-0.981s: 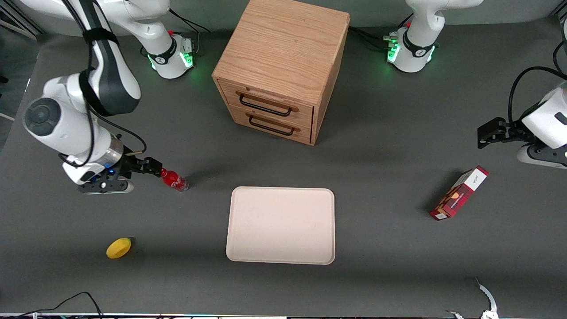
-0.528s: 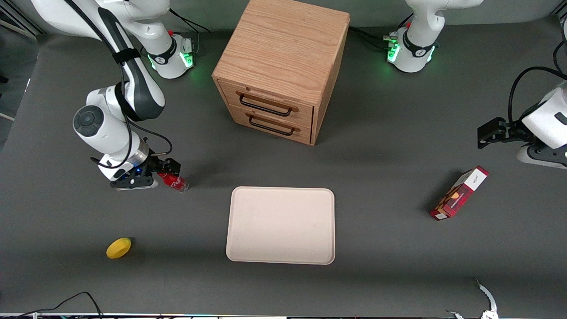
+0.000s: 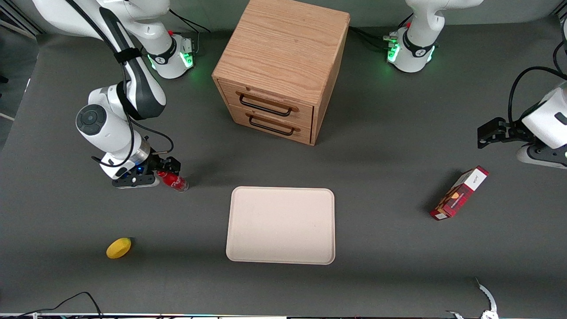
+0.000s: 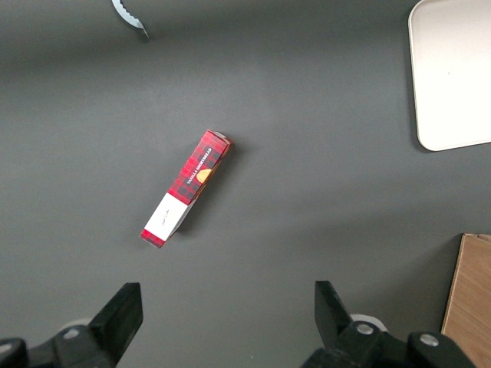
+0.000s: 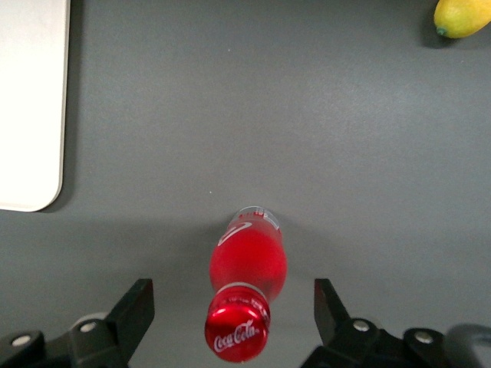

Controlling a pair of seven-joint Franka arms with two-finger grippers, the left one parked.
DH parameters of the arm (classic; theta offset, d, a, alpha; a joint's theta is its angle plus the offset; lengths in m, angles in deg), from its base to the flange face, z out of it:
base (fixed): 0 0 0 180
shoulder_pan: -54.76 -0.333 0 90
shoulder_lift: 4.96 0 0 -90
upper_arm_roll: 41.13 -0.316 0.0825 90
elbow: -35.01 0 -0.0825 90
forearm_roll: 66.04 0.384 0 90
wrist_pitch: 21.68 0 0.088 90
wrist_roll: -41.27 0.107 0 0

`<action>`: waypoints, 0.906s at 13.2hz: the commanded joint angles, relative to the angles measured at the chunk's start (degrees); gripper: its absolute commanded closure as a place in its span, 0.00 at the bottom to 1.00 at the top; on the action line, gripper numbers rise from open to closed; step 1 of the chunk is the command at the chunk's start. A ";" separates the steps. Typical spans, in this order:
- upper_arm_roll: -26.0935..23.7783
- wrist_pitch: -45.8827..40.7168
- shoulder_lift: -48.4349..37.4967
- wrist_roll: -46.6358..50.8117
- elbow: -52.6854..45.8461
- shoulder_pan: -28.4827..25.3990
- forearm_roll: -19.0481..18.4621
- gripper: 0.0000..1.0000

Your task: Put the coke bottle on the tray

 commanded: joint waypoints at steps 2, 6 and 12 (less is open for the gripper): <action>-0.12 0.28 -1.54 -1.08 1.00 0.45 -0.97 0.49; -0.12 0.28 -1.63 -0.65 1.00 0.45 -0.97 1.00; -0.12 -23.56 -0.75 -0.38 -18.44 -0.16 -1.06 1.00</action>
